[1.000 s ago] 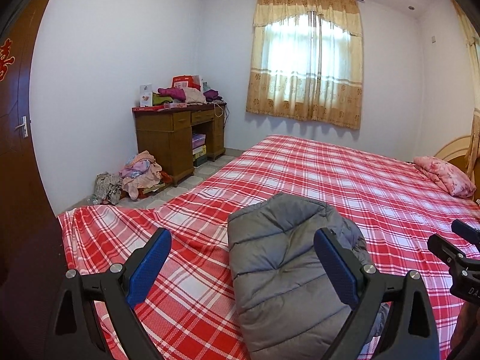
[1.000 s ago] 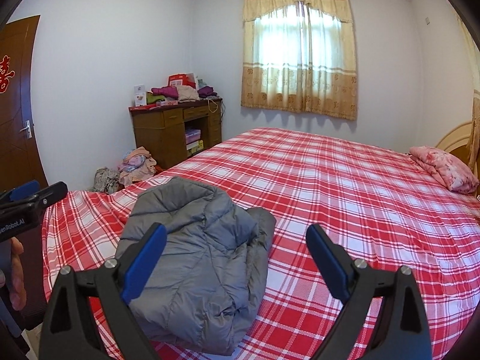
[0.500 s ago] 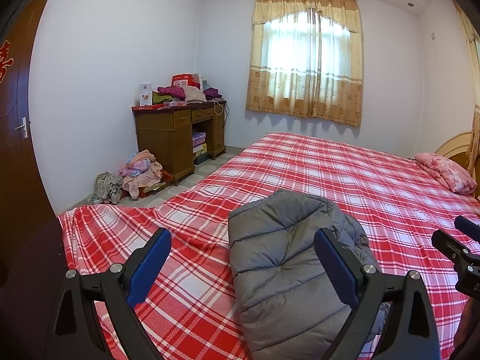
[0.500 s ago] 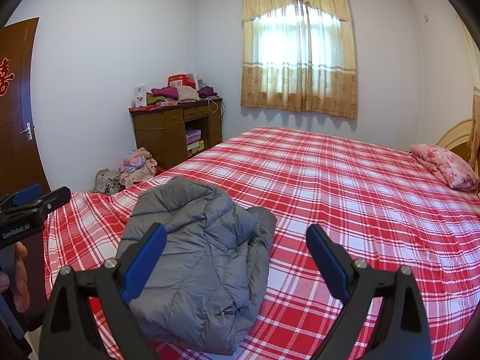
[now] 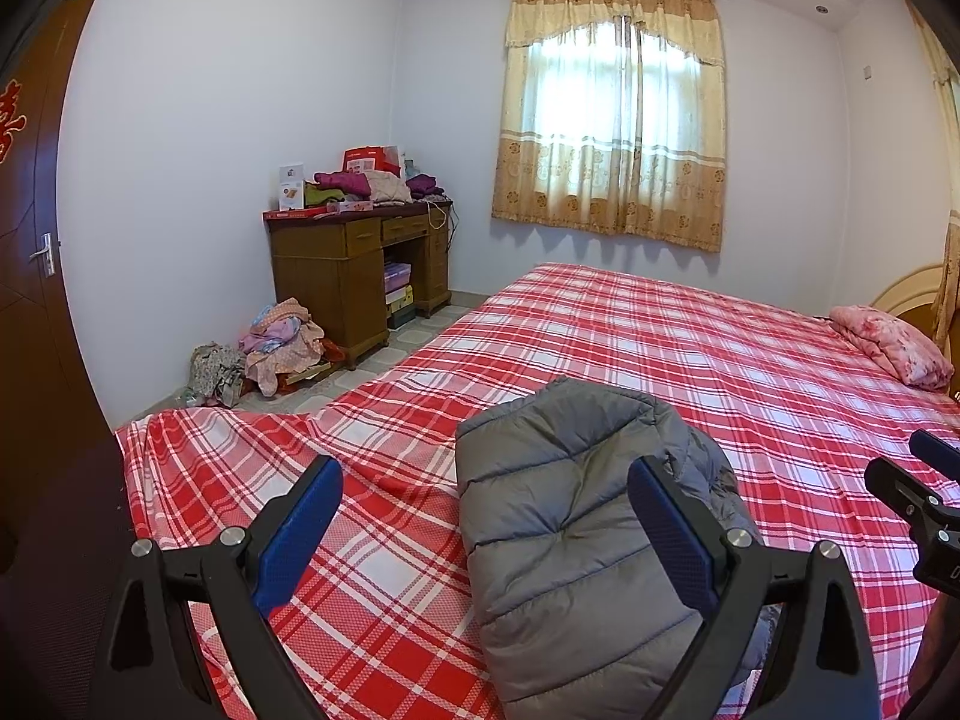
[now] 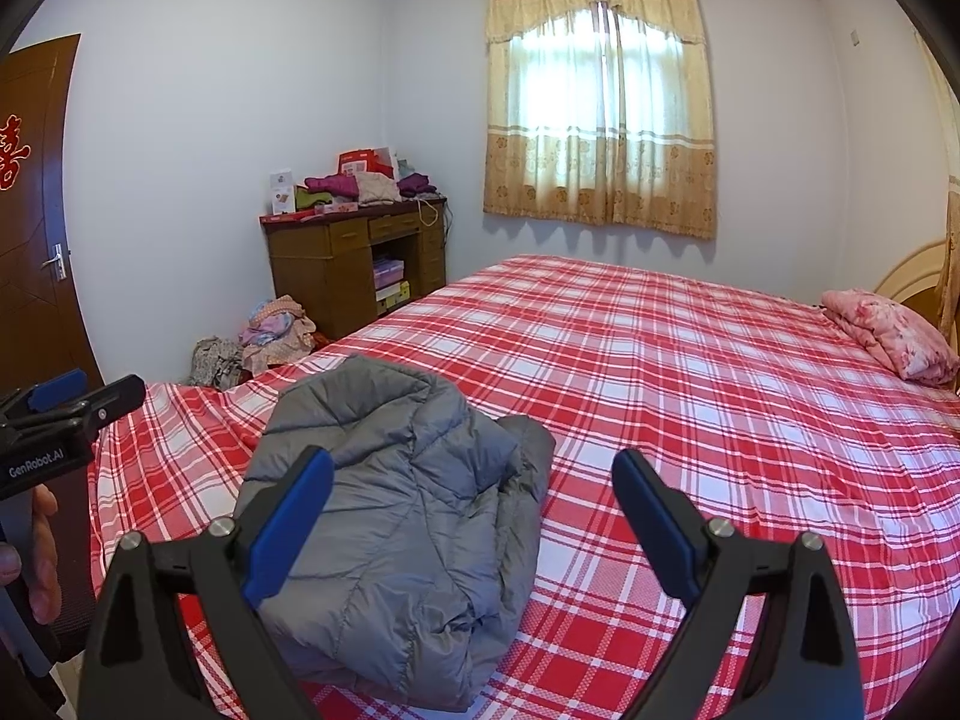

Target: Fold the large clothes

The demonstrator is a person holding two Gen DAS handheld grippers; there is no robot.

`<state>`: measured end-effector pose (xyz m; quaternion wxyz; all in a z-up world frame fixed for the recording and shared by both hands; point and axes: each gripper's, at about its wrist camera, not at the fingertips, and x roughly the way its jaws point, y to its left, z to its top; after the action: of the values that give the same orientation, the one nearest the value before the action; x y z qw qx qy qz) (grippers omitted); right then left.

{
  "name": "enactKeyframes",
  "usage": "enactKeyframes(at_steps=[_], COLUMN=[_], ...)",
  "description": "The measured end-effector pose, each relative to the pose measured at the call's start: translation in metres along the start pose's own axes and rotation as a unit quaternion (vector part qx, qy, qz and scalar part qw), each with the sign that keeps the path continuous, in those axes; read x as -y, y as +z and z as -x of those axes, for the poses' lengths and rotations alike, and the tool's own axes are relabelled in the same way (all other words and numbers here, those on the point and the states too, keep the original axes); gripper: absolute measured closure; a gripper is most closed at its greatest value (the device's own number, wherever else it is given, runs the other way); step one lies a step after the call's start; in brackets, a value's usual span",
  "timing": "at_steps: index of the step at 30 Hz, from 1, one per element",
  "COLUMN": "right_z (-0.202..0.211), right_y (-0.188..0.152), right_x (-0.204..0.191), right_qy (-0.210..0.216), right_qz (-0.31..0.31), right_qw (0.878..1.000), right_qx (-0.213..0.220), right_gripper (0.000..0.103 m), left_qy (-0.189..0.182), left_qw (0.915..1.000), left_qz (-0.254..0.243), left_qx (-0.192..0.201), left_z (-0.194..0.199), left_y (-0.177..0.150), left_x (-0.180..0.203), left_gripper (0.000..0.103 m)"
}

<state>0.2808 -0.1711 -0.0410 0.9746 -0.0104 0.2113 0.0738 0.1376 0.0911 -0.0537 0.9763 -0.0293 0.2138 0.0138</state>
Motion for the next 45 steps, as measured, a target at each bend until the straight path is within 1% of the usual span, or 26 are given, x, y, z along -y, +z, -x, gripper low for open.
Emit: enactKeyframes(at_steps=[16,22,27,32,40,45], right_z=[0.0,0.001,0.001,0.001,0.001,-0.002], right_y=[0.0,0.0,-0.001,-0.003,-0.006,-0.01], right_x=[-0.002,-0.002,-0.003,-0.002,-0.002,0.0], right_qy=[-0.001,0.0,0.001,0.002,0.004,0.003], right_qz=[0.0,-0.001,-0.001,-0.001,-0.001,-0.001], right_qw=[1.0,1.0,1.0,1.0,1.0,1.0], right_qx=[0.001,0.005,0.005,0.003,0.0,-0.006], right_gripper=[0.007,0.007,0.007,0.007,0.007,0.007], left_qy=[0.001,-0.003,-0.003,0.01,0.017,0.014], left_qw=[1.0,1.0,0.9999,0.9998,0.9995,0.9993], left_qz=[-0.001,0.0,-0.008,-0.016,-0.023,-0.032], left_qx=[-0.007,-0.008,-0.012,-0.01,-0.015,-0.009], left_z=[-0.004,-0.003,-0.004,-0.005,-0.007,-0.008], left_y=[-0.003,-0.002,-0.002,-0.001,-0.003,-0.006], left_x=[0.001,0.0,0.002,0.004,0.005,0.005], left_gripper=[0.007,0.007,0.007,0.007,0.007,0.007])
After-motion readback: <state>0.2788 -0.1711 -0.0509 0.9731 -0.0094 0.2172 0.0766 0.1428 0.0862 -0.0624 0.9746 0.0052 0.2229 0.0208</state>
